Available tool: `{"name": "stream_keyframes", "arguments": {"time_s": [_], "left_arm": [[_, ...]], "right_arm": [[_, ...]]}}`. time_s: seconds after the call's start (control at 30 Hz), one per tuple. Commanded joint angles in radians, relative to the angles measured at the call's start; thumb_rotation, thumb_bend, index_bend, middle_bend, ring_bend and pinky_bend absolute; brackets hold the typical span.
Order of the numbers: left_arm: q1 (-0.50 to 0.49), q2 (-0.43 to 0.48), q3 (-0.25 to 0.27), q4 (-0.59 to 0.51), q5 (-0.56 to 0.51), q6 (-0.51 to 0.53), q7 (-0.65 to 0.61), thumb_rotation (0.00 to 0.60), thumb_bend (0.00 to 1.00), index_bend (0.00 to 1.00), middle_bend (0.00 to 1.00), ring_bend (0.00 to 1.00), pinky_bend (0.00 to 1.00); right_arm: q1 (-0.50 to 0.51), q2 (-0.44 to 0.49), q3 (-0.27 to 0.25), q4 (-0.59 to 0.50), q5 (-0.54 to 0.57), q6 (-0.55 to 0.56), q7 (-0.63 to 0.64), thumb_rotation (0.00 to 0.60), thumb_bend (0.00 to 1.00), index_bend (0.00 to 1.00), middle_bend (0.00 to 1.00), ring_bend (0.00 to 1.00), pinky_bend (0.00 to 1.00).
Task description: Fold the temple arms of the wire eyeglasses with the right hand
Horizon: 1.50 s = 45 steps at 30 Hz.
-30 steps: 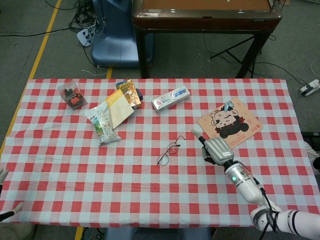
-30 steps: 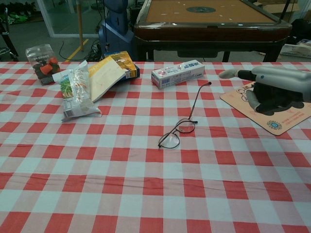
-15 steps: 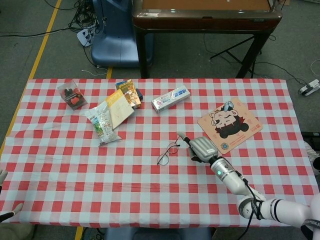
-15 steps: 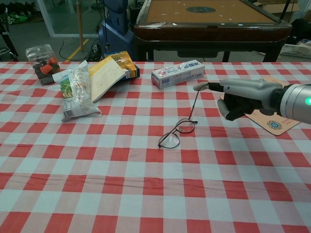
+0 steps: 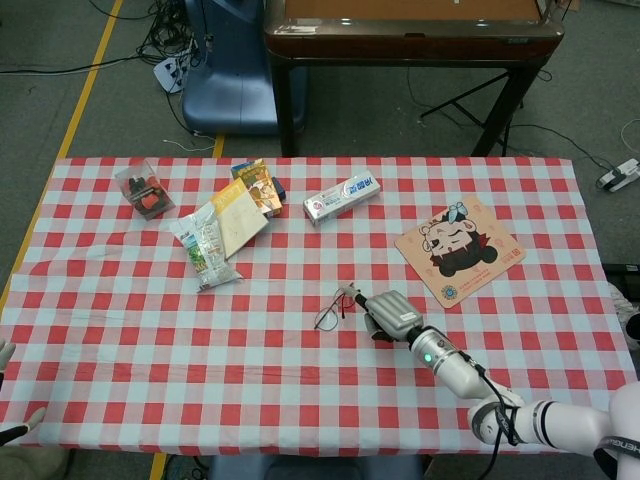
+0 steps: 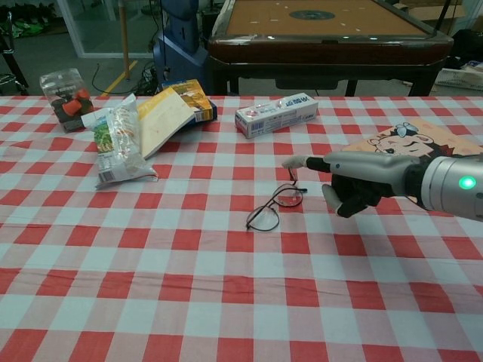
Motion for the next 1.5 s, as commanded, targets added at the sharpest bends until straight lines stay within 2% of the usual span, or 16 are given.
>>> {"name": "stream_keyframes", "arguments": {"time_s": [0.03,0.47,0.7,0.93,1.23,1.37,1.47,1.5], "left_arm": [[0.000,0.001,0.000,0.001,0.000,-0.001,-0.002,0.600,0.16,0.00,0.00,0.00,0.00],[-0.001,0.001,-0.001,0.000,0.001,-0.002,-0.004,0.600,0.16,0.00,0.00,0.00,0.00],[-0.002,0.001,-0.001,0.002,0.002,-0.001,-0.006,0.600,0.16,0.00,0.00,0.00,0.00],[-0.001,-0.001,-0.001,0.007,0.000,-0.004,-0.010,0.600,0.16,0.00,0.00,0.00,0.00],[-0.002,-0.001,-0.002,0.012,-0.002,-0.005,-0.014,0.600,0.16,0.00,0.00,0.00,0.00],[-0.007,-0.002,-0.005,0.010,0.001,-0.006,-0.011,0.600,0.16,0.00,0.00,0.00,0.00],[-0.011,-0.002,-0.009,0.008,0.002,-0.006,-0.007,0.600,0.16,0.00,0.00,0.00,0.00],[-0.013,-0.003,-0.010,0.008,0.003,-0.007,-0.006,0.600,0.16,0.00,0.00,0.00,0.00]], "right_arm": [[0.013,-0.005,0.000,0.000,0.014,-0.046,0.045,0.600,0.81,0.00,1.00,1.00,1.00],[0.038,-0.045,0.010,0.070,-0.001,-0.146,0.190,0.600,0.82,0.00,1.00,1.00,1.00],[0.043,-0.070,0.010,0.106,-0.014,-0.161,0.225,0.600,0.82,0.00,1.00,1.00,1.00],[0.035,-0.064,0.013,0.092,-0.036,-0.144,0.255,0.600,0.82,0.00,1.00,1.00,1.00],[-0.032,0.071,0.007,-0.048,-0.114,0.005,0.251,0.600,0.82,0.00,1.00,1.00,1.00],[-0.105,0.159,-0.008,-0.130,-0.141,0.156,0.158,0.600,0.80,0.00,0.99,1.00,1.00],[-0.175,0.210,-0.026,-0.184,-0.146,0.287,0.047,0.600,0.78,0.00,0.92,0.95,0.97],[-0.198,0.222,-0.031,-0.196,-0.146,0.329,0.009,0.600,0.74,0.00,0.89,0.92,0.94]]}}
